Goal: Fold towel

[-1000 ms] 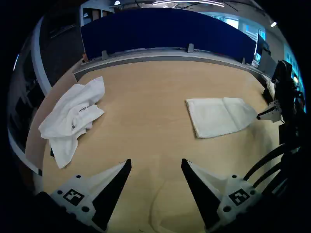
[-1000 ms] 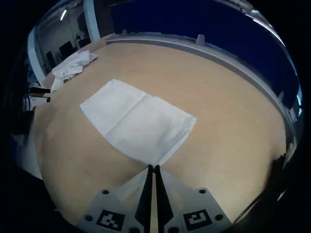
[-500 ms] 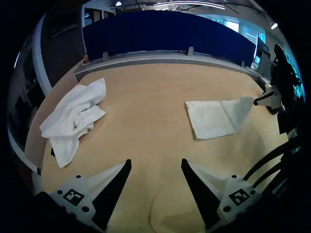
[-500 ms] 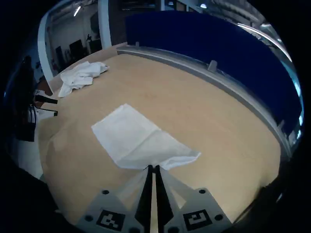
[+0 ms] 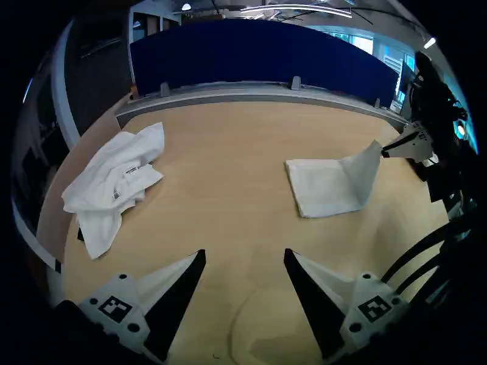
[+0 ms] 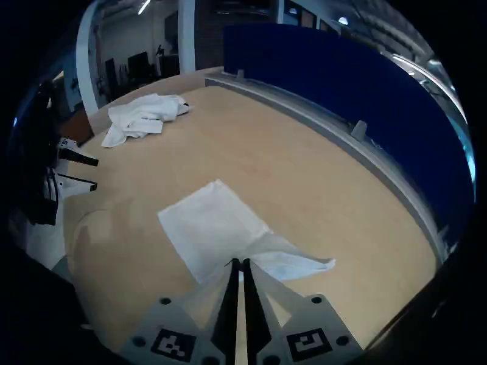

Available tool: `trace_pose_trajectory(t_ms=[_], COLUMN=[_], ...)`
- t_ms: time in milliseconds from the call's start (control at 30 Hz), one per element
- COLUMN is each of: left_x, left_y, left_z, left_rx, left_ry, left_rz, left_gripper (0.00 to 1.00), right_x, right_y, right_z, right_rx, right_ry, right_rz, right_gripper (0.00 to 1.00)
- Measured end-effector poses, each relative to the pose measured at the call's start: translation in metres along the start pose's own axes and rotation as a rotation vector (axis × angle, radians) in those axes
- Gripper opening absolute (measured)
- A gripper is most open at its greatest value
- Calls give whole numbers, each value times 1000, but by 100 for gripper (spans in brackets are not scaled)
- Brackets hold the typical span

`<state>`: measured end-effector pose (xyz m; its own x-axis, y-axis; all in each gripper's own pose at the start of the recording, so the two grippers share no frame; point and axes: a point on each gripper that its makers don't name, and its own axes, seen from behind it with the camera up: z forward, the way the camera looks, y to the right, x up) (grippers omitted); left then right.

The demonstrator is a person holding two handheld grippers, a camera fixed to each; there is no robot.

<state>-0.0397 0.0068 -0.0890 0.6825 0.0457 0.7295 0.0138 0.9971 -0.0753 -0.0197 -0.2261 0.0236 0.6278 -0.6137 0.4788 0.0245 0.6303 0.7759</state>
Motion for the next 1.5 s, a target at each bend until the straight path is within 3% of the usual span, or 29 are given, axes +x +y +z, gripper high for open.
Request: trace_pose_trajectory(t_ms=[267, 567, 967, 1233, 1400, 1500], left_x=[-1, -4, -11, -12, -12, -12], left_y=[-7, -20, -25, -26, -27, -27], left_z=[-6, -13, -12, -12, -13, -13], left_rx=[13, 31, 49, 41, 43, 43], left_ry=[11, 20, 24, 27, 27, 27], left_rz=[-20, -65, -77, -95, -88, -86], left_gripper=[95, 96, 95, 96, 95, 96], right_x=[18, 40, 22, 15, 18, 21], right_y=[-19, -61, -124, -127, -121, -120], right_z=[16, 52, 117, 123, 122, 118], right_rx=[38, 114, 230, 237, 222, 222], right_ry=[1, -9, -80, -100, -86, -67], right_rz=[-30, -79, -81, -68, -56, -46], right_gripper=[5, 5, 5, 5, 16, 33])
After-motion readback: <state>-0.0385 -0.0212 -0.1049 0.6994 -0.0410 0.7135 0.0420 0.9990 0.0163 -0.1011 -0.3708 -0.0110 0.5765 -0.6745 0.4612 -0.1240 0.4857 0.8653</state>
